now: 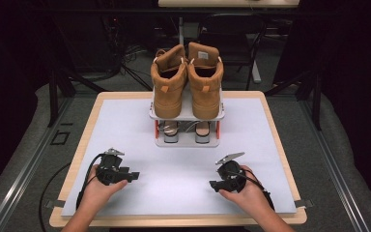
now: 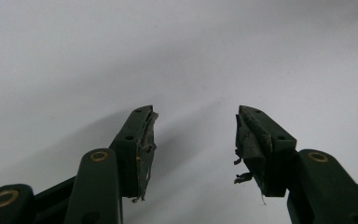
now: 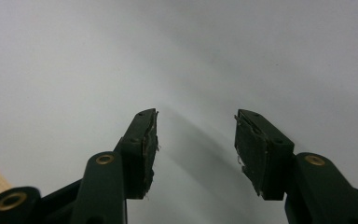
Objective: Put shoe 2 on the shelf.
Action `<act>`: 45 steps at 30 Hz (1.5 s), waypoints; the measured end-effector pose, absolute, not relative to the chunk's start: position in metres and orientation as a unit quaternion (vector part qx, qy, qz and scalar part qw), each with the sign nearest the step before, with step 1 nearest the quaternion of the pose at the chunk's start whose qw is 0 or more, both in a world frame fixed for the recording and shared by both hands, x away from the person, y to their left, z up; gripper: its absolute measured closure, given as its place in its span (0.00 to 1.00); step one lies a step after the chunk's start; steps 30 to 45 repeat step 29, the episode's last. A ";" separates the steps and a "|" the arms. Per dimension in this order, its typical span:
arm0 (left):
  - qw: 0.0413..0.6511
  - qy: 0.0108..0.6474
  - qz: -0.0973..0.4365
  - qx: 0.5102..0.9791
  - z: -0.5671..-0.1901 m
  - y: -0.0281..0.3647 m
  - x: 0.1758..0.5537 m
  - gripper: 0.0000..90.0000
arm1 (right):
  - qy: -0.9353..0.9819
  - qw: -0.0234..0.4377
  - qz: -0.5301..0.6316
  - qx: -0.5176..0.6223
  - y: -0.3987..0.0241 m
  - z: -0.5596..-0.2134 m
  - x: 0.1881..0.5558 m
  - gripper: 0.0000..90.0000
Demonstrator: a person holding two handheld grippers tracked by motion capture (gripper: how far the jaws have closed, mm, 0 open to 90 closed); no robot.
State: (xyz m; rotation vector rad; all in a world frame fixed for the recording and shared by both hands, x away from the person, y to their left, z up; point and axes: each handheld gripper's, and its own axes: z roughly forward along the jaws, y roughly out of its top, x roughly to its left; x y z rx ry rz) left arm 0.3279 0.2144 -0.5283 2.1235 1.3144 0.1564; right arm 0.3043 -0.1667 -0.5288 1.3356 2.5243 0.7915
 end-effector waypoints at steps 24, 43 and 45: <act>0.331 0.442 0.096 0.828 -0.545 0.201 0.319 0.43 | 0.829 0.162 0.331 0.421 -0.167 -0.547 0.294 0.44; 0.338 0.443 0.113 0.822 -0.550 0.204 0.325 0.41 | 0.818 0.171 0.330 0.438 -0.177 -0.551 0.300 0.42; 0.338 0.443 0.113 0.822 -0.550 0.204 0.325 0.41 | 0.818 0.171 0.330 0.438 -0.177 -0.551 0.300 0.42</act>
